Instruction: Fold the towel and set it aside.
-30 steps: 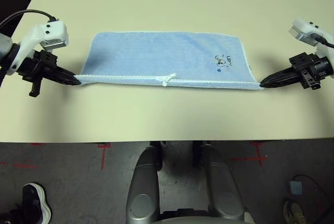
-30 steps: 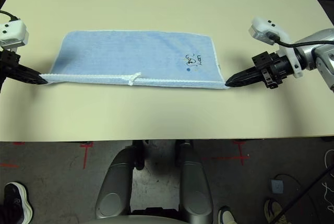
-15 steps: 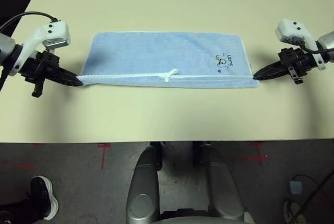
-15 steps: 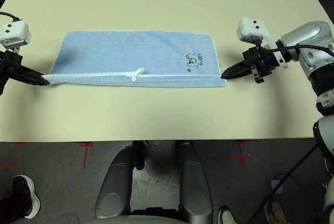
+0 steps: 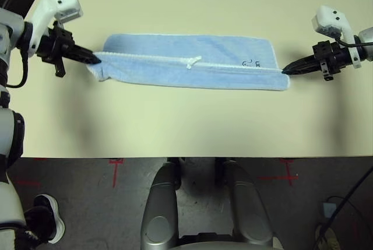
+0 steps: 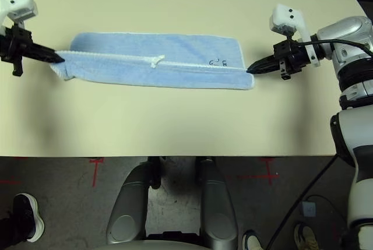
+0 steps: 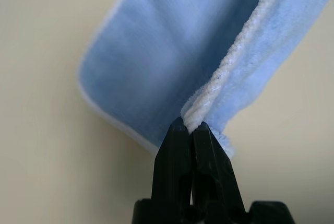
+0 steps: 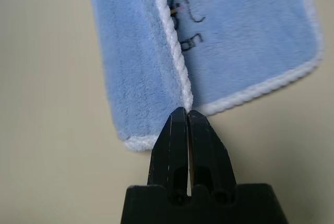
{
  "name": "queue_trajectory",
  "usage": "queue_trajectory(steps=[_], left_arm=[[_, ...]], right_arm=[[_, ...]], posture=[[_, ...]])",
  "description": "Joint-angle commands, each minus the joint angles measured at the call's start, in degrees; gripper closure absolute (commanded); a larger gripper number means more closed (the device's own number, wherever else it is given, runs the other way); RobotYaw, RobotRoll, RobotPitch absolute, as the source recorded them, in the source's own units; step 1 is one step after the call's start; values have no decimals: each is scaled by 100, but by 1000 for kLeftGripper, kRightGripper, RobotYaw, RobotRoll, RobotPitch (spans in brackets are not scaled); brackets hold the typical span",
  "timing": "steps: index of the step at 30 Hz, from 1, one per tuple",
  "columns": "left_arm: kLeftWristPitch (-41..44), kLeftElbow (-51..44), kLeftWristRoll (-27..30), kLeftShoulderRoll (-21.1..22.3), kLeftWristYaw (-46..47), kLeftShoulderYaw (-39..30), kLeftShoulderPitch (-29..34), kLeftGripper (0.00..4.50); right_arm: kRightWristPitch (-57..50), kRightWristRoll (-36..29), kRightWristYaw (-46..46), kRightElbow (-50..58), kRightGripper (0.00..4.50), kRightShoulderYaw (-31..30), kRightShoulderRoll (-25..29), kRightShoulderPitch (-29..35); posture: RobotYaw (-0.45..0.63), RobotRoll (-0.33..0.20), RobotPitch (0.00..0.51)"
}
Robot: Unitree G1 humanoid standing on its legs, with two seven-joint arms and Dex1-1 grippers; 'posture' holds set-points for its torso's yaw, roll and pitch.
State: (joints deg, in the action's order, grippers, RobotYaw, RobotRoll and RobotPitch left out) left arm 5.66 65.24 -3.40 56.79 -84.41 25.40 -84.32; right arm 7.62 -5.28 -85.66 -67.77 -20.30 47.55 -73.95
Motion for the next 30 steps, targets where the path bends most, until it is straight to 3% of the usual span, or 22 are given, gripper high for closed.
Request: queue_trajectory(steps=[1,11,30], left_arm=[[-170,339,-412,25,220,-162,-70,4478],[-282,549,-950,-19,464,-395,-132,4478],[-605,775,-1198,-410,1922,-976,-78,4478]], right_arm=[[191,339,357,-212,4500,251,-19,33],[511,731,1337,-311,4500,800,-380,16],[786,1543,2911,-431,4500,872,-775,-158]], posture=[[-6,0,351],[-8,0,349],[-2,0,352]])
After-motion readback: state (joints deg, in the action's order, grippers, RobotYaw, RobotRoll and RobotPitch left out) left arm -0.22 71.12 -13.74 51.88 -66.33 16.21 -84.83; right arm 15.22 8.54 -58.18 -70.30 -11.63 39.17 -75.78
